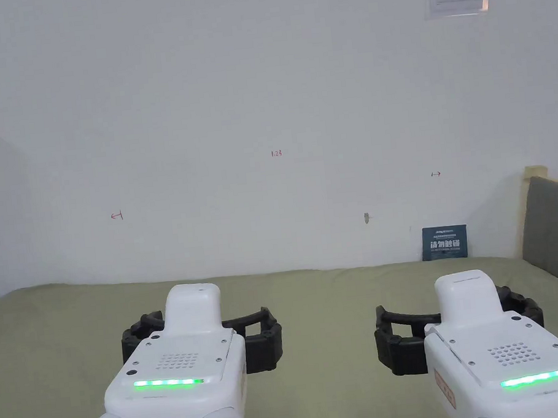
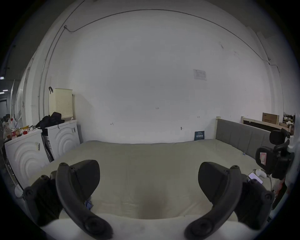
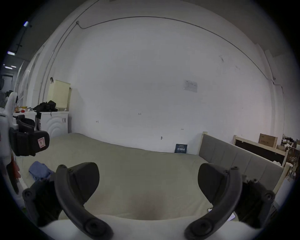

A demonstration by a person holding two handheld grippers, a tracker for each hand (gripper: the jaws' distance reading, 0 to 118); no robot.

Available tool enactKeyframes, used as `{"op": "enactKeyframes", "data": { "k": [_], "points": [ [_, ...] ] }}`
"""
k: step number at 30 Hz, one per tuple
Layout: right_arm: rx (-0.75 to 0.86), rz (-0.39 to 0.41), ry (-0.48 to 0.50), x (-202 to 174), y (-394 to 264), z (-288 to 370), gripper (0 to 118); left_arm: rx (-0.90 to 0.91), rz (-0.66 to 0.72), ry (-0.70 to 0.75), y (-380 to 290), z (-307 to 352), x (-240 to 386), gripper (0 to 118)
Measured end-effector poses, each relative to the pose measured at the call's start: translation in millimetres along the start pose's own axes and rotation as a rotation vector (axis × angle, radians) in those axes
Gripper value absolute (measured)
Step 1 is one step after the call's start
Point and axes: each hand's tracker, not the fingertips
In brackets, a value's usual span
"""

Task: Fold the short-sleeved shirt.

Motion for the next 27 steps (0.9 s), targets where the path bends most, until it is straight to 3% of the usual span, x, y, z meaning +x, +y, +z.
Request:
{"op": "enactKeyframes", "data": {
  "k": [27],
  "points": [
    [-0.023, -0.059, -0.004, 18.7, -4.0, 3.2, 118, 0.0, 0.019, -0.005, -5.5, 6.6, 0.6, 118]
  ]
}}
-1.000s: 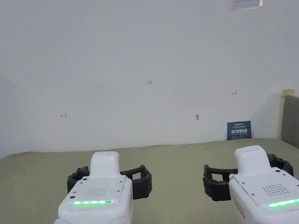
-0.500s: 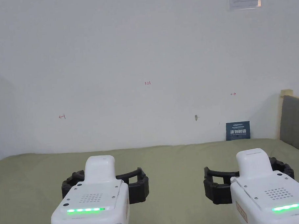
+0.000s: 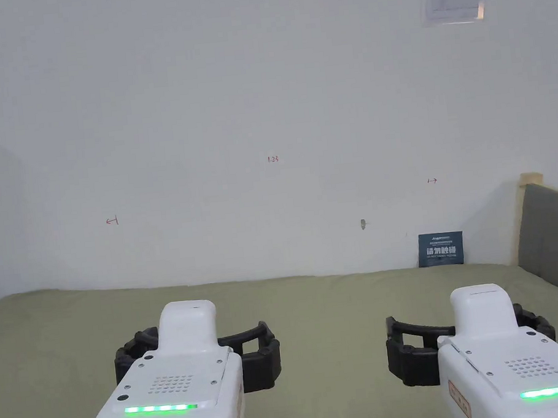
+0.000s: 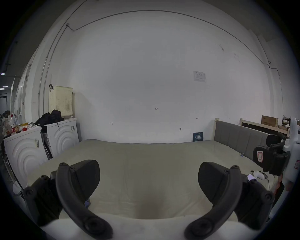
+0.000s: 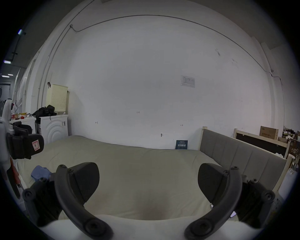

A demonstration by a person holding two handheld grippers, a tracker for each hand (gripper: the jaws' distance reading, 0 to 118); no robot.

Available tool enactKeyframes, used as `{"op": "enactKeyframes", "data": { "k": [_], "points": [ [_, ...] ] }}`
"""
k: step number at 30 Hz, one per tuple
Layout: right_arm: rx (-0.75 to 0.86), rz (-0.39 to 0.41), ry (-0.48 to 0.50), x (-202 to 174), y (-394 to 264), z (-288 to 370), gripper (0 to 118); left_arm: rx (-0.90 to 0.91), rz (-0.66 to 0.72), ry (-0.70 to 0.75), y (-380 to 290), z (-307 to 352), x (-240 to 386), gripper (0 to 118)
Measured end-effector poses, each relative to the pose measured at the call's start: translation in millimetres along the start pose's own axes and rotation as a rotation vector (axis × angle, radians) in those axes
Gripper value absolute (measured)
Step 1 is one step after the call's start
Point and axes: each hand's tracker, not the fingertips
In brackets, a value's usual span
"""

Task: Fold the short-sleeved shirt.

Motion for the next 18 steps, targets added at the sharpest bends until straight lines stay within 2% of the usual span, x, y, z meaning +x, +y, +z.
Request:
{"op": "enactKeyframes", "data": {
  "k": [9, 13, 16, 18],
  "points": [
    [0.001, 0.002, 0.002, 1.3, 0.1, 2.6, 118, -0.009, -0.008, -0.004, 2.5, 1.7, -0.9, 118],
    [-0.02, -0.119, 0.006, 6.9, 5.2, 3.7, 118, -0.01, 0.002, -0.005, 4.3, 3.1, -2.6, 118],
    [-0.116, -0.09, 0.022, 6.7, 9.5, 1.4, 118, -0.007, 0.008, -0.007, 9.3, 4.7, -3.7, 118],
    [-0.097, -0.032, 0.09, 6.8, 10.0, 0.5, 118, 0.001, 0.01, -0.012, 12.3, 6.9, -3.7, 118]
  ]
}}
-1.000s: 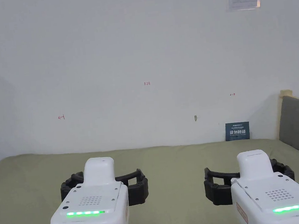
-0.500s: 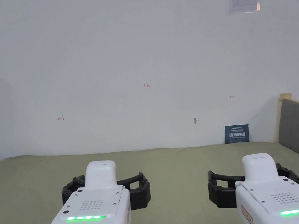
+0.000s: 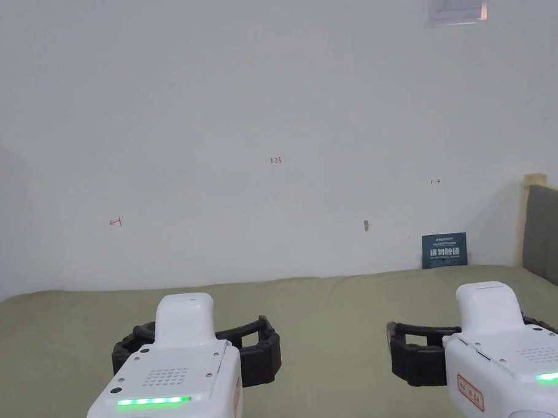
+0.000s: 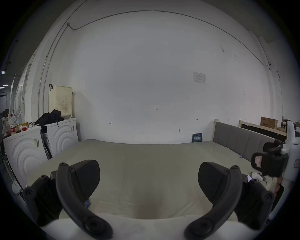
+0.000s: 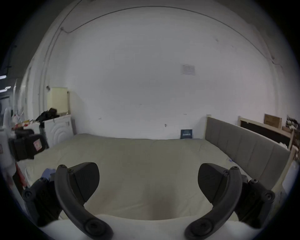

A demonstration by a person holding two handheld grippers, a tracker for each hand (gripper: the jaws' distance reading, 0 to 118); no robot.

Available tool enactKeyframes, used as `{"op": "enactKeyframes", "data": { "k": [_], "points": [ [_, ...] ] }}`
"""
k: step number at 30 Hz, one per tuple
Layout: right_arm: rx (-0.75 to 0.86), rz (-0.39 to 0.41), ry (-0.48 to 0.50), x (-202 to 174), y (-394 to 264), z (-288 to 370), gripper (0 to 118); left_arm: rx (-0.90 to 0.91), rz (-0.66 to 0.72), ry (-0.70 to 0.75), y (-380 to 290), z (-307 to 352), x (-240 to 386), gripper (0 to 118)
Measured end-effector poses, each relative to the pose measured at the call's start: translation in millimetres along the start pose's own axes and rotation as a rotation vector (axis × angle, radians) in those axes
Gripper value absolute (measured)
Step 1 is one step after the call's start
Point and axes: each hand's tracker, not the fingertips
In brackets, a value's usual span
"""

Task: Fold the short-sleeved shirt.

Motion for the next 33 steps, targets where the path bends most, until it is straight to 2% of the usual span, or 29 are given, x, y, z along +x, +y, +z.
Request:
{"op": "enactKeyframes", "data": {
  "k": [2, 7, 13, 17, 21, 23, 33],
  "points": [
    [0.018, 0.043, -0.008, -3.2, 0.1, 1.2, 118, 0.0, -0.003, -0.002, 2.9, 1.1, 0.4, 118],
    [0.027, -0.023, -0.076, -11.2, 5.5, 5.0, 118, -0.004, 0.001, 0.002, 4.7, 1.3, -1.1, 118],
    [0.023, -0.046, -0.052, -11.4, 8.6, 7.7, 118, -0.01, 0.003, -0.005, 5.7, 2.7, -5.0, 118],
    [-0.025, -0.056, -0.07, -17.2, 10.7, 7.5, 118, -0.022, -0.005, -0.021, 4.4, 2.6, -2.9, 118],
    [-0.04, -0.089, -0.036, -12.9, 9.0, 4.2, 118, -0.033, -0.018, -0.033, 2.9, 1.9, -0.5, 118],
    [-0.04, -0.087, -0.044, -13.8, 10.3, 5.4, 118, -0.033, -0.022, -0.03, 2.8, 1.8, -0.2, 118],
    [0.016, 0.022, -0.068, -11.6, 5.5, -2.4, 118, -0.03, 0.01, -0.024, 5.8, 3.6, -6.5, 118]
  ]
}}
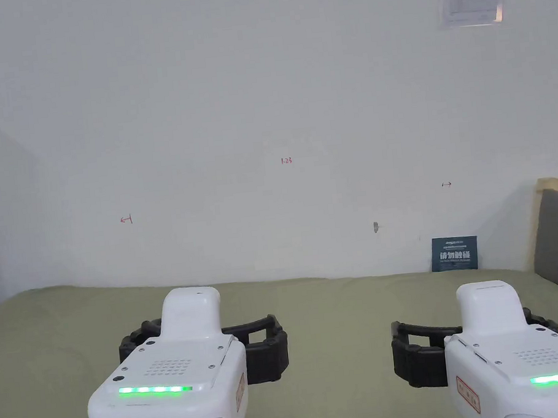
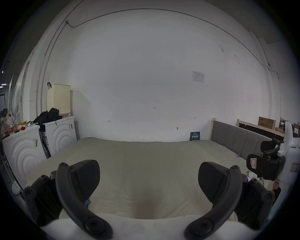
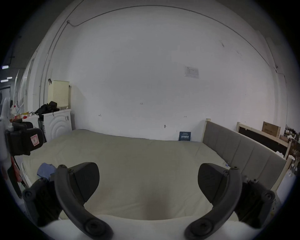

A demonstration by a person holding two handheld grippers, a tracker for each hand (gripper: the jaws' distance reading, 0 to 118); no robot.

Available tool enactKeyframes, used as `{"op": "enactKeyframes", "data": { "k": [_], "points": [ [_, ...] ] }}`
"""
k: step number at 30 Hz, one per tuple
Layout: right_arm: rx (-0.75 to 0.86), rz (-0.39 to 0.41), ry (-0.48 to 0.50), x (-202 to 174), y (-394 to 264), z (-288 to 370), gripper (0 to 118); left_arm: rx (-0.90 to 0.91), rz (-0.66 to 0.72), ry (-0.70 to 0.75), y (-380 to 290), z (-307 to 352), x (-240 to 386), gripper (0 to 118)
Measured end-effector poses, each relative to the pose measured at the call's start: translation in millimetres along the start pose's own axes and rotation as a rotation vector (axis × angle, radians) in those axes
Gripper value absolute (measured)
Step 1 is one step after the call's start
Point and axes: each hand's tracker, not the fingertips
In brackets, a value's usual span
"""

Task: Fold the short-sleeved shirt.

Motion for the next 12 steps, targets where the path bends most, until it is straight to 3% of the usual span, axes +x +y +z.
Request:
{"op": "enactKeyframes", "data": {
  "k": [4, 7, 12],
  "points": [
    [-0.029, -0.017, 0.047, -3.8, 5.0, 3.0, 118, -0.001, -0.003, -0.002, 0.3, -0.2, 0.5, 118],
    [0.028, 0.006, -0.007, -7.3, 6.0, 5.5, 118, -0.001, 0.001, -0.007, 0.4, 0.7, 0.8, 118],
    [-0.032, 0.017, -0.046, -9.5, 10.4, 6.1, 118, -0.01, 0.004, -0.008, -0.5, 0.3, -0.3, 118]
  ]
}}
